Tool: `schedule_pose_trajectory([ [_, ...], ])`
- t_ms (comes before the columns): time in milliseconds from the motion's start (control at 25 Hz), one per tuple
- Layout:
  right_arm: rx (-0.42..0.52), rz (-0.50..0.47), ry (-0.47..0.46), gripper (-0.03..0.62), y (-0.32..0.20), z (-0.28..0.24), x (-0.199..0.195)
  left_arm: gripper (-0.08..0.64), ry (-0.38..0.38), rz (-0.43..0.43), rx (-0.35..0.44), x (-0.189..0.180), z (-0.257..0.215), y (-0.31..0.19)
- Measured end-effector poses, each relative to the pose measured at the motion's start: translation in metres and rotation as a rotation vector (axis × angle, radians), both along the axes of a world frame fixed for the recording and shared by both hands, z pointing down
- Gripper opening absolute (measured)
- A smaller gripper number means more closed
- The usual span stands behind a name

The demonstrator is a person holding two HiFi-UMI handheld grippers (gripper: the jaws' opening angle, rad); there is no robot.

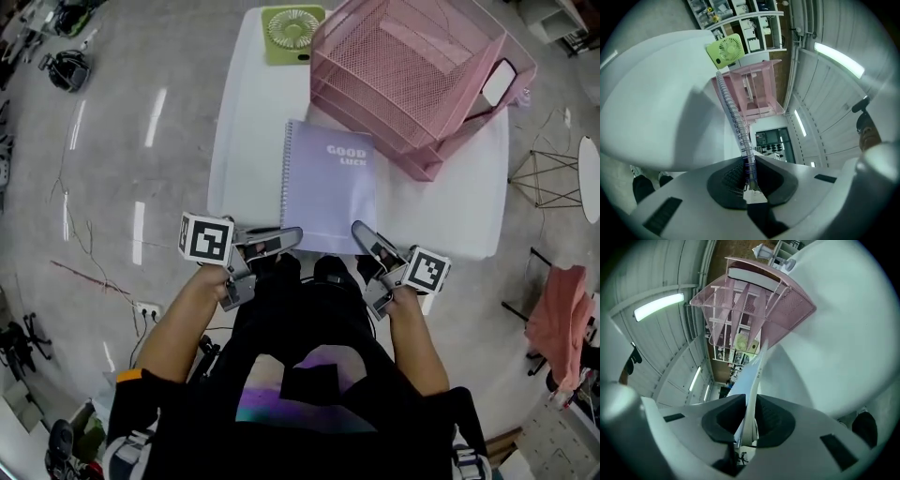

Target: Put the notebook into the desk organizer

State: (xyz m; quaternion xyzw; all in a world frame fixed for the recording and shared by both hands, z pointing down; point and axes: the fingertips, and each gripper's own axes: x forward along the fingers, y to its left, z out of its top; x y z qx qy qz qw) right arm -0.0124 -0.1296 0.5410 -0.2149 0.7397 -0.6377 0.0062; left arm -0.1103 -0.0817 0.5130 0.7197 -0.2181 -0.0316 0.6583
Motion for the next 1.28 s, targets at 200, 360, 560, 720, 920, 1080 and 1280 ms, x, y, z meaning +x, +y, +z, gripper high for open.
schedule_pose_trajectory([
  [200, 0.062, 0.018, 0.020, 0.060, 0.016, -0.032, -0.016, 0.035, -0.036, 0.038, 0.050, -0.016, -0.024, 0.016],
  [360, 0.130, 0.005, 0.062, 0.057, 0.032, -0.054, -0.030, 0.037, -0.119, 0.066, 0.116, -0.028, -0.041, 0.032],
  [560, 0.226, -0.007, 0.173, 0.055, 0.045, -0.082, -0.048, 0.054, -0.225, 0.054, 0.225, -0.051, -0.069, 0.043],
  [720, 0.324, -0.006, 0.219, 0.055, 0.048, -0.111, -0.062, 0.055, -0.293, 0.060, 0.326, -0.062, -0.093, 0.044],
  [920, 0.426, 0.036, 0.265, 0.051, 0.045, -0.143, -0.070, 0.054, -0.333, 0.072, 0.411, -0.071, -0.117, 0.040],
  [1080, 0.492, 0.098, 0.316, 0.049, 0.038, -0.160, -0.066, 0.054, -0.375, 0.099, 0.478, -0.067, -0.131, 0.028],
  [1280, 0.565, 0.188, 0.387, 0.048, 0.015, -0.185, -0.043, 0.055, -0.419, 0.158, 0.570, -0.046, -0.152, -0.004],
])
